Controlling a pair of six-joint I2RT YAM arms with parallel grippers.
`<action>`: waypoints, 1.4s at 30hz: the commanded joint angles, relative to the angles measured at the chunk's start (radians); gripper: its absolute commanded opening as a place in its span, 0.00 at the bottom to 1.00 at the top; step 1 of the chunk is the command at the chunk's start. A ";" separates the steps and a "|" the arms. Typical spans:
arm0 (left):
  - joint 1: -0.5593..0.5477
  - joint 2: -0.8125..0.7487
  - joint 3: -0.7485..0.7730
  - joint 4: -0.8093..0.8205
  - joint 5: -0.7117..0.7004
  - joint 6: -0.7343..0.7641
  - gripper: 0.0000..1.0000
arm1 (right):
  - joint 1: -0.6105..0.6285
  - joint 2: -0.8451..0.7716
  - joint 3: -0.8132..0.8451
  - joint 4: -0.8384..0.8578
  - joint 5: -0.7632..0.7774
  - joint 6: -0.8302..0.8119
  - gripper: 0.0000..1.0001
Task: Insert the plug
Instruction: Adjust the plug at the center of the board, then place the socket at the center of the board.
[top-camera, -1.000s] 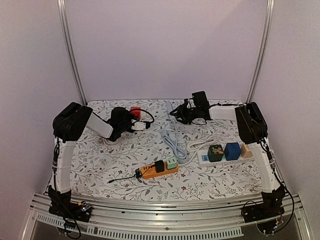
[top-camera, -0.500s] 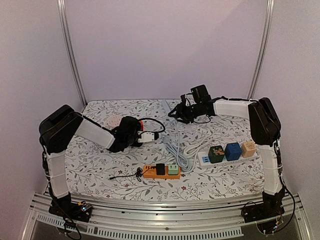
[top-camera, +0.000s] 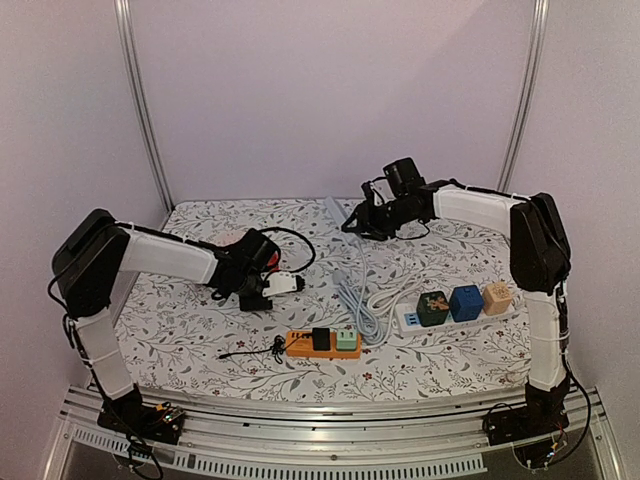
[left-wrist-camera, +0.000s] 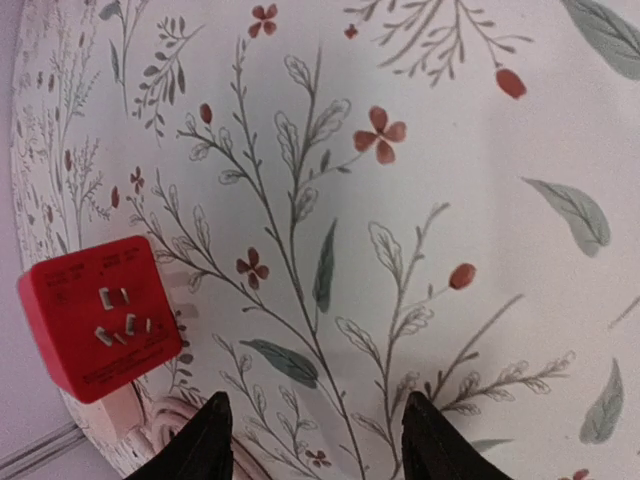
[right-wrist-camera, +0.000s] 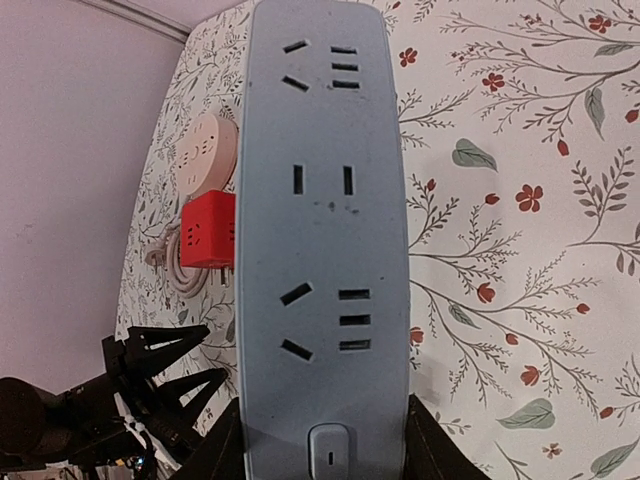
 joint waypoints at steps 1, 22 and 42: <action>0.002 -0.129 0.102 -0.424 0.208 -0.114 0.57 | 0.013 -0.093 0.062 -0.126 0.014 -0.110 0.00; 0.496 -0.505 0.098 -0.642 0.545 -0.418 0.68 | 0.416 0.118 0.228 -0.355 0.339 -1.380 0.00; 0.510 -0.375 0.092 -0.544 0.507 -0.514 0.86 | 0.417 0.264 0.206 -0.346 0.329 -1.550 0.12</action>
